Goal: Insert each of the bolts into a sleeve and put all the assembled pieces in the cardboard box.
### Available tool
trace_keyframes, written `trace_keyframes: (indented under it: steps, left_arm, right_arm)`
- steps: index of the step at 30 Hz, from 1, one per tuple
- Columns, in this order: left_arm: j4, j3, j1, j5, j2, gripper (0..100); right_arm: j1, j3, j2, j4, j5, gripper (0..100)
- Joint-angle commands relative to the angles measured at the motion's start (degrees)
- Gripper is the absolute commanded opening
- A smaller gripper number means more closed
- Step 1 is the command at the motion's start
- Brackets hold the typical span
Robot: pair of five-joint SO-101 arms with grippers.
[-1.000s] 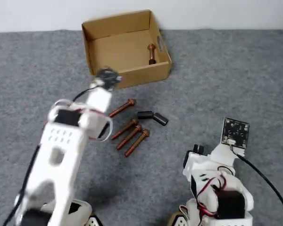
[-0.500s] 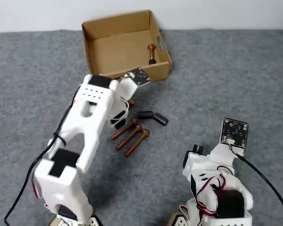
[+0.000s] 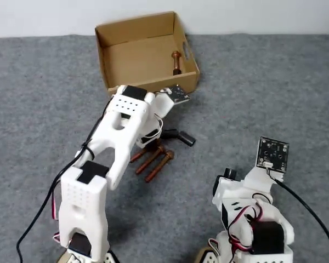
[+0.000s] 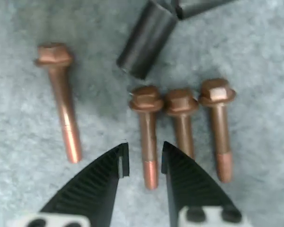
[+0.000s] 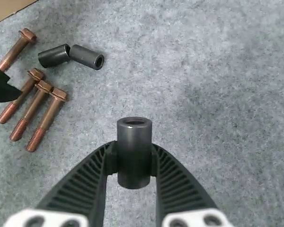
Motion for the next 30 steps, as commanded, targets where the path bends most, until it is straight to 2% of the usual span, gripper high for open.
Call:
trace_keyframes:
  steps: [1,13,17,19,25,30]
  left_arm:
    - [-0.2,-5.8,-0.5,-0.3,2.2,13]
    - [4.0,-18.1,0.7,-0.1,14.8,12]
    - [7.2,-23.3,0.7,-0.1,17.6,1]
    - [9.8,-25.1,0.7,-0.1,17.9,1]
    - [14.4,-28.1,0.3,4.2,13.6,1]
    - [14.4,-19.0,1.9,7.8,0.6,1]
  right_arm:
    - [0.7,-0.4,0.1,-1.0,0.7,0.8]
    - [0.7,-0.4,0.2,-1.0,0.7,0.8]
    - [0.6,-0.4,0.0,-1.0,0.7,0.8]
    - [0.6,-0.4,0.0,-1.0,0.7,0.8]
    - [0.6,-0.8,0.0,-0.9,0.7,0.8]
    - [0.6,-1.4,0.0,-0.4,0.7,0.8]
